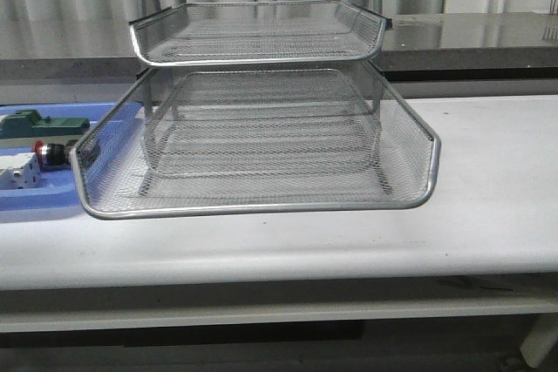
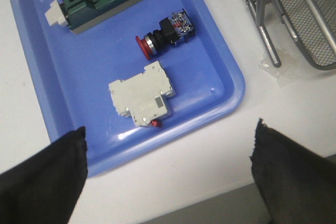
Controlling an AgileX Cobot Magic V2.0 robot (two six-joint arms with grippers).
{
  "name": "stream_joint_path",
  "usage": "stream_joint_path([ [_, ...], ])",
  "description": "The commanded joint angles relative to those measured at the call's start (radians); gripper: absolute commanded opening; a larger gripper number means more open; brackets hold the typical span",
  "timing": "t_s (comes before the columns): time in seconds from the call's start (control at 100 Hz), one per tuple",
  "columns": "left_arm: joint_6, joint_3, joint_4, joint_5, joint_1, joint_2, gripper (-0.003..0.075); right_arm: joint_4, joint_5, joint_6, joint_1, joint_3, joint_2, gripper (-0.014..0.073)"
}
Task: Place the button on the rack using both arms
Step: 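Move the left gripper over the blue tray to the red button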
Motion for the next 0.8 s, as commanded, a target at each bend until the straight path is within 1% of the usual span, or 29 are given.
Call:
stream_joint_path([
  [0.0,0.087,-0.07,-0.034,-0.083,-0.003,0.018,0.0601,-0.011,-0.058,0.0,-0.006,-0.026,0.005,-0.0069],
  [0.07,0.154,-0.118,-0.052,-0.103,-0.003,0.069,0.0601,-0.011,-0.057,0.0,-0.006,-0.026,0.005,-0.0069],
  [0.14,0.199,-0.18,-0.052,-0.093,-0.003,0.126,0.0601,-0.011,-0.057,0.0,-0.006,-0.026,0.005,-0.0069],
  [0.25,0.286,-0.292,-0.044,-0.028,-0.003,0.224,0.0601,-0.011,-0.057,0.0,-0.006,-0.026,0.005,-0.0069],
  [0.37,0.342,-0.408,-0.049,0.046,-0.003,0.333,0.0601,-0.011,-0.057,0.0,-0.006,-0.026,0.005,-0.0069],
  [0.47,0.364,-0.496,-0.049,0.092,-0.003,0.423,0.0601,-0.011,-0.057,0.0,-0.006,-0.026,0.005,-0.0069],
  [0.6,0.376,-0.593,-0.044,0.119,-0.003,0.529,0.0601,-0.011,-0.057,0.0,-0.006,-0.026,0.005,-0.0069],
  [0.79,0.39,-0.677,-0.044,0.128,-0.003,0.637,0.0601,-0.011,-0.055,0.0,-0.006,-0.026,0.005,-0.0069],
])
